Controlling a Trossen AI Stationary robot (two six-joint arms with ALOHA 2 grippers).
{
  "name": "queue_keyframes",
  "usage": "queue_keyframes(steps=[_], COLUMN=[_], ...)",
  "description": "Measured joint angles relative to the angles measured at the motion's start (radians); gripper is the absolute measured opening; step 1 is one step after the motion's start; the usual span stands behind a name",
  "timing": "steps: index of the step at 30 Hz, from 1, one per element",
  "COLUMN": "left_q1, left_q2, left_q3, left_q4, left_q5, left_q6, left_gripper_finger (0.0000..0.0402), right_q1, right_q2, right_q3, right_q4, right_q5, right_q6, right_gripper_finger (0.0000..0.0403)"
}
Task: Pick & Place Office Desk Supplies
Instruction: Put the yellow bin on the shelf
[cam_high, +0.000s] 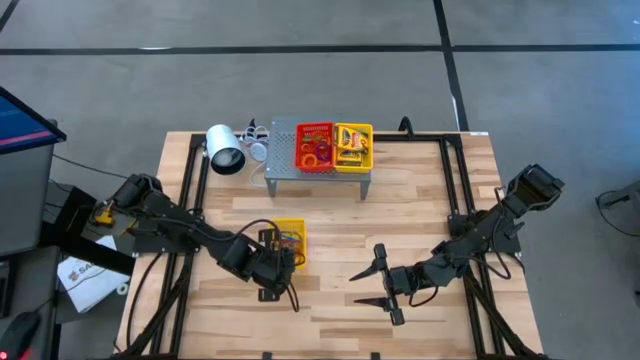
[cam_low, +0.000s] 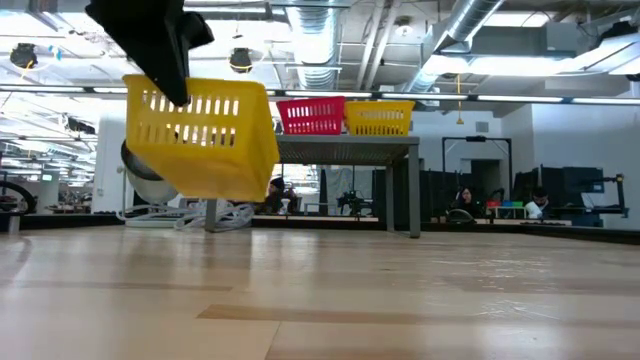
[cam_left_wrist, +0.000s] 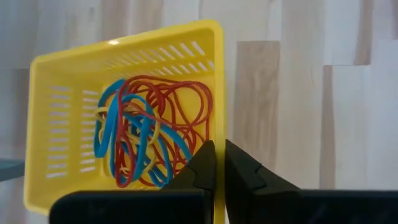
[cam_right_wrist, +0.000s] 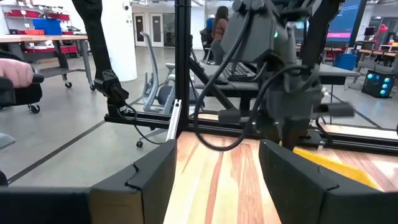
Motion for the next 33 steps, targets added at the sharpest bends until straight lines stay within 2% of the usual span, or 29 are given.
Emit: queue_keyframes(steps=[9, 19, 28, 33], left_q1=[0.015, 0.079, 0.247, 0.38], left_q2=[-0.017, -0.181, -0.269, -0.269], left_q3=[0.111, 0.116, 0.116, 0.116], left_q4=[-0.195, -0.254, -0.284, -0.277], left_q5=[-0.047, -0.14, -0.138, -0.065], left_q6=[0.0, 0.012, 0.166, 0.3], left_gripper_finger=[0.0003, 0.0003, 0.0003, 0.0004], right_q1=[0.001, 0.001, 0.001, 0.001], right_q2=[0.0, 0.0, 0.0, 0.0], right_q3=[0.0, 0.0, 0.0, 0.0], right_q4=[0.0, 0.0, -0.001, -0.001], right_q5=[0.0, 0.0, 0.0, 0.0], right_q6=[0.0, 0.0, 0.0, 0.0], right_gripper_finger=[0.0224, 0.0224, 0.0224, 0.0224])
